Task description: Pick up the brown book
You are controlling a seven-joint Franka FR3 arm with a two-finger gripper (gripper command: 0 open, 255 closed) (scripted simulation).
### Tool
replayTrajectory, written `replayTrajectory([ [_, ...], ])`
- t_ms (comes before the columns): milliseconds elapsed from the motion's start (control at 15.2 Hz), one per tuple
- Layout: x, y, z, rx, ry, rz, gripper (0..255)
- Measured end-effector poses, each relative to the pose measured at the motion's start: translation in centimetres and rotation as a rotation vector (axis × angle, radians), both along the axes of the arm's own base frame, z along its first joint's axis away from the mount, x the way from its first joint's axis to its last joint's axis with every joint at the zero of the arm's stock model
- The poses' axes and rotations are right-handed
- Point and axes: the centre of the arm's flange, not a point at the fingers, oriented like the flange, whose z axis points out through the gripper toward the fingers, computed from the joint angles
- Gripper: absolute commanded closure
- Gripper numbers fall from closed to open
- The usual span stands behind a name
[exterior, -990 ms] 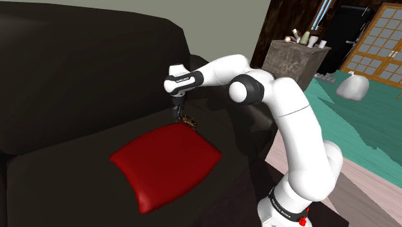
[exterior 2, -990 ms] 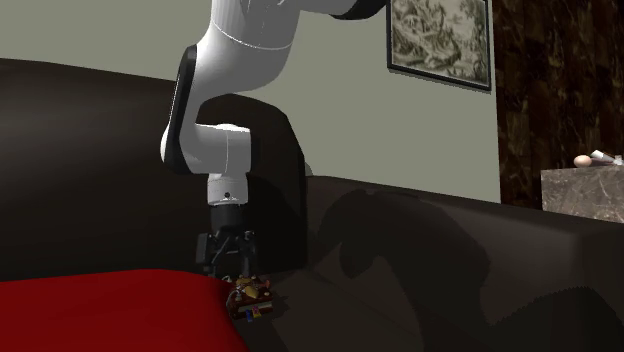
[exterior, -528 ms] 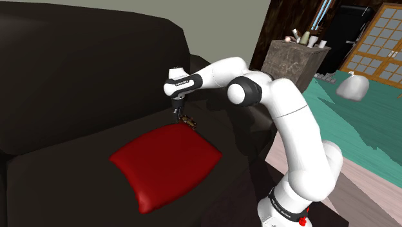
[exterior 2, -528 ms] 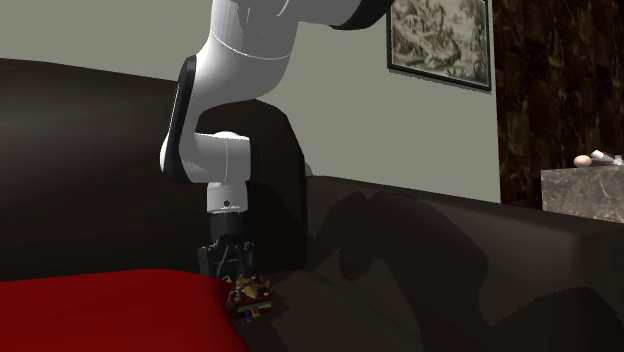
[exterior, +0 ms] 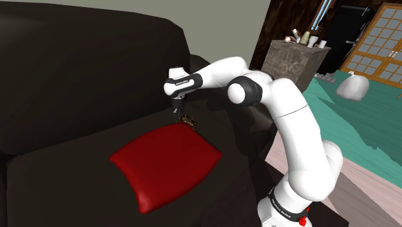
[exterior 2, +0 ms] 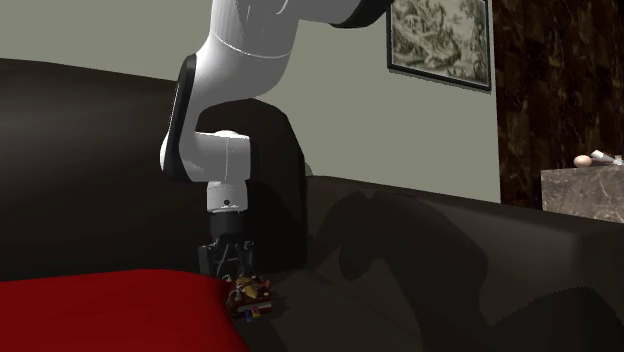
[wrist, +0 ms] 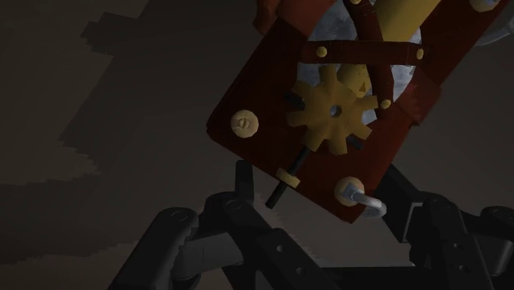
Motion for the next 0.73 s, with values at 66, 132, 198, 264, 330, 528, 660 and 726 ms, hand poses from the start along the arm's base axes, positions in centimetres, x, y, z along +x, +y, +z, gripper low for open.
replayTrajectory([
  [66, 0.0, 0.0, 0.4, 0.0, 0.001, 0.0, 255],
  [132, -0.1, 0.0, 0.9, 0.0, 0.001, 0.0, 255],
  [198, 0.0, -0.1, 1.4, 0.0, 0.001, 0.0, 255],
  [264, 0.0, 0.0, 1.8, 0.0, 0.001, 0.0, 255],
  [330, -0.1, 0.0, 2.3, 0.0, 0.001, 0.0, 255],
  [528, 0.0, 0.0, 3.8, -0.001, 0.001, 0.0, 255],
  [660, 0.0, 0.0, 4.8, 0.0, 0.001, 0.0, 255],
  [726, 0.0, -0.1, 5.4, 0.0, 0.001, 0.0, 255],
])
